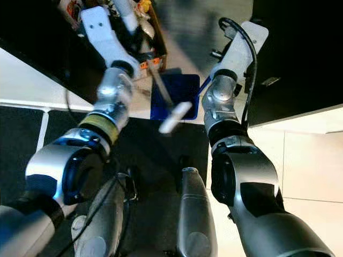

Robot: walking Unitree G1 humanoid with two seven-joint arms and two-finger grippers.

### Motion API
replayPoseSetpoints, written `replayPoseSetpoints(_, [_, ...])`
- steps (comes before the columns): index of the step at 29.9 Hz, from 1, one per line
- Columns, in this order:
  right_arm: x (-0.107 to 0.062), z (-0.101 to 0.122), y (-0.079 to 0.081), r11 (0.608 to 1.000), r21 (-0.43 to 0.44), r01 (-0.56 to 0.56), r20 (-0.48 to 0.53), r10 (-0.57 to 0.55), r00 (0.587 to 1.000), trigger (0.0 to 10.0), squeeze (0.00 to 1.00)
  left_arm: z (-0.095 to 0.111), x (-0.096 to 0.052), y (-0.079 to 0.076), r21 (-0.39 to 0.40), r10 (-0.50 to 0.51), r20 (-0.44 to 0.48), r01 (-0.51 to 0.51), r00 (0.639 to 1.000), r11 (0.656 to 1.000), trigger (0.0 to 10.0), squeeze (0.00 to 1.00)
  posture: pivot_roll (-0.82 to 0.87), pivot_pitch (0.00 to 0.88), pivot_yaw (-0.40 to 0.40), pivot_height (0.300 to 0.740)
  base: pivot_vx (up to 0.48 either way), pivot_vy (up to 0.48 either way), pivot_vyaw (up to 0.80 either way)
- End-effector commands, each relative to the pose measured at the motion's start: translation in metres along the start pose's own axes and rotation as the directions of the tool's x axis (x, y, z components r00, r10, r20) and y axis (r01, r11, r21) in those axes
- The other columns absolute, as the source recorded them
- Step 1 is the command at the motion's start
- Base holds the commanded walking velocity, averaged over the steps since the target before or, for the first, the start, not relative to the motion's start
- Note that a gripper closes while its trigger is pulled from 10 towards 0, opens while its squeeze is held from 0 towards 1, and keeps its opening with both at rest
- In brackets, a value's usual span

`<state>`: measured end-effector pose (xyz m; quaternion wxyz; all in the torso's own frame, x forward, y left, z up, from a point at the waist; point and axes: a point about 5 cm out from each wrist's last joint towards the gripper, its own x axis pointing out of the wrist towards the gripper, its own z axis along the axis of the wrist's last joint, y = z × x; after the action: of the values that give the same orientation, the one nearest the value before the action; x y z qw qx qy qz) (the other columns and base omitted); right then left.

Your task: Sweep floor

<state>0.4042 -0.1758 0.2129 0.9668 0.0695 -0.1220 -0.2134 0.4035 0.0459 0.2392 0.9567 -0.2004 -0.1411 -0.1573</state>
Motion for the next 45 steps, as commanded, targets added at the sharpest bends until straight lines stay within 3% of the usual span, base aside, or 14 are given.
replayPoseSetpoints(1, [-0.013, -0.038, -0.021, 0.997, -0.06, 0.049, -0.148, -0.058, 0.987, 10.0, 0.0, 0.0, 0.004, -0.023, -0.068, -0.06, 0.017, 0.061, 0.998, 0.996, 10.0, 0.0, -0.06, 0.562, 0.04, 0.74, 0.0, 0.0, 0.0])
replayPoseSetpoints(5, [-0.012, -0.038, -0.023, 0.997, -0.062, 0.054, -0.145, -0.063, 0.987, 10.0, 0.0, 0.006, 0.007, -0.023, -0.075, -0.071, 0.027, 0.073, 0.997, 0.994, 10.0, 0.0, -0.06, 0.561, 0.039, 0.74, 0.0, 0.0, 0.0])
replayPoseSetpoints(7, [-0.012, -0.038, -0.024, 0.996, -0.065, 0.057, -0.145, -0.066, 0.987, 10.0, 0.0, 0.005, 0.01, -0.02, 0.071, -0.116, -0.073, 0.121, 0.991, 0.99, 10.0, 0.0, -0.05, 0.556, 0.044, 0.74, 0.0, 0.0, 0.0])
replayPoseSetpoints(8, [-0.012, -0.038, -0.024, 0.996, -0.065, 0.057, -0.145, -0.066, 0.987, 10.0, 0.0, 0.005, 0.01, -0.02, 0.071, -0.116, -0.073, 0.121, 0.991, 0.99, 10.0, 0.0, -0.05, 0.556, 0.044, 0.74, 0.0, 0.0, 0.0])
replayPoseSetpoints(10, [-0.012, -0.038, -0.023, 0.996, -0.066, 0.058, -0.147, -0.067, 0.987, 10.0, 0.0, 0.0, 0.009, -0.008, 0.257, -0.1, -0.191, 0.148, 0.976, 0.955, 10.0, 0.0, -0.05, 0.558, 0.045, 0.74, 0.0, 0.0, 0.0])
replayPoseSetpoints(12, [-0.012, -0.038, -0.023, 0.996, -0.064, 0.055, -0.15, -0.064, 0.987, 10.0, 0.0, 0.004, 0.008, 0.008, 0.363, -0.066, -0.229, 0.148, 0.971, 0.92, 10.0, 0.0, -0.05, 0.558, 0.045, 0.74, 0.0, 0.0, 0.0])
replayPoseSetpoints(14, [-0.013, -0.039, -0.022, 0.997, -0.063, 0.054, -0.152, -0.063, 0.986, 10.0, 0.0, 0.01, 0.009, 0.016, 0.394, -0.053, -0.226, 0.141, 0.973, 0.908, 10.0, 0.0, -0.05, 0.557, 0.043, 0.74, 0.0, 0.0, 0.0])
replayPoseSetpoints(21, [-0.015, -0.041, -0.016, 0.999, -0.038, 0.026, -0.172, -0.033, 0.985, 10.0, 0.0, 0.07, 0.02, 0.049, 0.431, 0.023, -0.105, 0.024, 0.994, 0.902, 10.0, 0.0, -0.04, 0.56, 0.037, 0.74, 0.0, 0.0, 0.0])
replayPoseSetpoints(29, [-0.018, -0.041, 0.0, 0.998, 0.011, -0.057, -0.194, 0.058, 0.979, 10.0, 0.0, 0.102, 0.015, 0.082, 0.569, 0.16, -0.004, -0.13, 0.987, 0.812, 10.0, 0.0, -0.05, 0.556, 0.03, 0.74, 0.0, 0.0, 0.0])
replayPoseSetpoints(34, [-0.023, -0.043, 0.013, 0.992, 0.039, -0.121, -0.215, 0.127, 0.968, 10.0, 0.0, 0.085, 0.002, 0.094, 0.477, 0.243, 0.097, -0.259, 0.965, 0.84, 10.0, 0.0, -0.05, 0.559, 0.024, 0.74, 0.0, 0.0, 0.0])
replayPoseSetpoints(38, [-0.025, -0.044, 0.017, 0.99, 0.046, -0.137, -0.22, 0.144, 0.965, 10.0, 0.0, 0.074, -0.003, 0.097, 0.423, 0.275, 0.103, -0.293, 0.956, 0.857, 10.0, 0.0, -0.05, 0.561, 0.024, 0.74, 0.0, 0.0, 0.0])
replayPoseSetpoints(39, [-0.027, -0.045, 0.021, 0.985, 0.056, -0.162, -0.226, 0.17, 0.959, 10.0, 0.0, 0.06, -0.009, 0.102, 0.375, 0.325, 0.089, -0.335, 0.941, 0.865, 10.0, 0.0, -0.07, 0.57, 0.025, 0.74, 0.0, 0.0, 0.0])
replayPoseSetpoints(41, [-0.031, -0.047, 0.029, 0.976, 0.059, -0.208, -0.233, 0.216, 0.948, 10.0, 0.0, 0.028, -0.023, 0.105, 0.416, 0.405, 0.024, -0.378, 0.914, 0.827, 10.0, 0.0, -0.09, 0.579, 0.027, 0.74, 0.0, 0.0, 0.0])
replayPoseSetpoints(45, [-0.034, -0.048, 0.032, 0.973, 0.06, -0.221, -0.231, 0.229, 0.946, 10.0, 0.0, 0.011, -0.029, 0.103, 0.462, 0.435, -0.016, -0.379, 0.901, 0.802, 10.0, 0.0, -0.1, 0.584, 0.033, 0.74, 0.0, 0.0, 0.0])
